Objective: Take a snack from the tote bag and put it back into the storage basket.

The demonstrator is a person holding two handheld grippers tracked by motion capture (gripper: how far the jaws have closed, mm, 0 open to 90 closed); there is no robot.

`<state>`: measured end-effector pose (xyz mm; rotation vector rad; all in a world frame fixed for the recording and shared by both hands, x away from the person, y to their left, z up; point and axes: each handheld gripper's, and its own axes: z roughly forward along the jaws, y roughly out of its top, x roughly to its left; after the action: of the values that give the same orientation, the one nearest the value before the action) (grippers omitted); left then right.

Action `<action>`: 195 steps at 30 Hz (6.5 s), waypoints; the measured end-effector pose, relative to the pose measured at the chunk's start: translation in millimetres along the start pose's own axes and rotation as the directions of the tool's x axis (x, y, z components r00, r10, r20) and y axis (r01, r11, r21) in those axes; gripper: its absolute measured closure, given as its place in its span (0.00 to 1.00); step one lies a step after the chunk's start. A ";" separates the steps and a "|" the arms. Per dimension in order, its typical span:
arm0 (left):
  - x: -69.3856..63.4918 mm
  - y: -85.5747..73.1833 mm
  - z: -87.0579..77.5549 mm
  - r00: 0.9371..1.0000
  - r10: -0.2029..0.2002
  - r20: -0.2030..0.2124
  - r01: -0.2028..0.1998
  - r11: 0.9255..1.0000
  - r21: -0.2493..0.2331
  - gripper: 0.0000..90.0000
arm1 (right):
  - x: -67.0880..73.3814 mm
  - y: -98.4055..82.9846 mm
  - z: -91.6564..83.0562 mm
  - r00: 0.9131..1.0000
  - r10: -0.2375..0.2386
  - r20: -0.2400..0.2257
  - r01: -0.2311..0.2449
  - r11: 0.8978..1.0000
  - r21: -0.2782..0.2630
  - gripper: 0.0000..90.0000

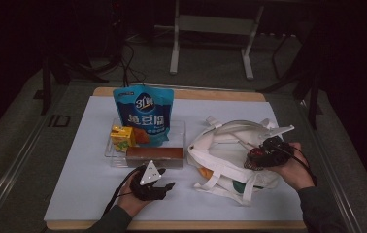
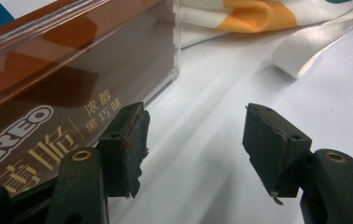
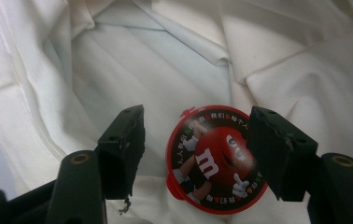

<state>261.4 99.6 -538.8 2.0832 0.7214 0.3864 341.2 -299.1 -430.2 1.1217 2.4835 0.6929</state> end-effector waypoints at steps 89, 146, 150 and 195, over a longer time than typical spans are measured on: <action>-0.5 0.1 0.7 1.000 0.004 0.002 -0.004 1.000 0.003 0.44 | -10.0 -12.0 37.1 0.992 0.122 -0.036 -0.120 0.991 0.060 0.28; -0.3 0.2 0.6 1.000 0.003 0.004 -0.003 1.000 0.003 0.44 | 16.5 32.8 8.8 0.998 0.040 -0.053 -0.039 0.999 0.007 0.28; -0.4 0.1 0.7 1.000 0.002 0.005 -0.002 1.000 0.003 0.44 | 19.3 35.6 6.7 0.998 0.036 -0.058 -0.036 0.999 -0.002 0.28; -0.5 0.2 0.7 1.000 0.003 0.004 -0.003 1.000 0.002 0.44 | 53.3 64.3 -8.1 0.990 -0.057 -0.130 0.052 0.998 -0.041 0.28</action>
<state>261.5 98.8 -539.1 2.0864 0.7164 0.3832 342.4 -223.9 -393.1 1.0210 2.5879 0.8179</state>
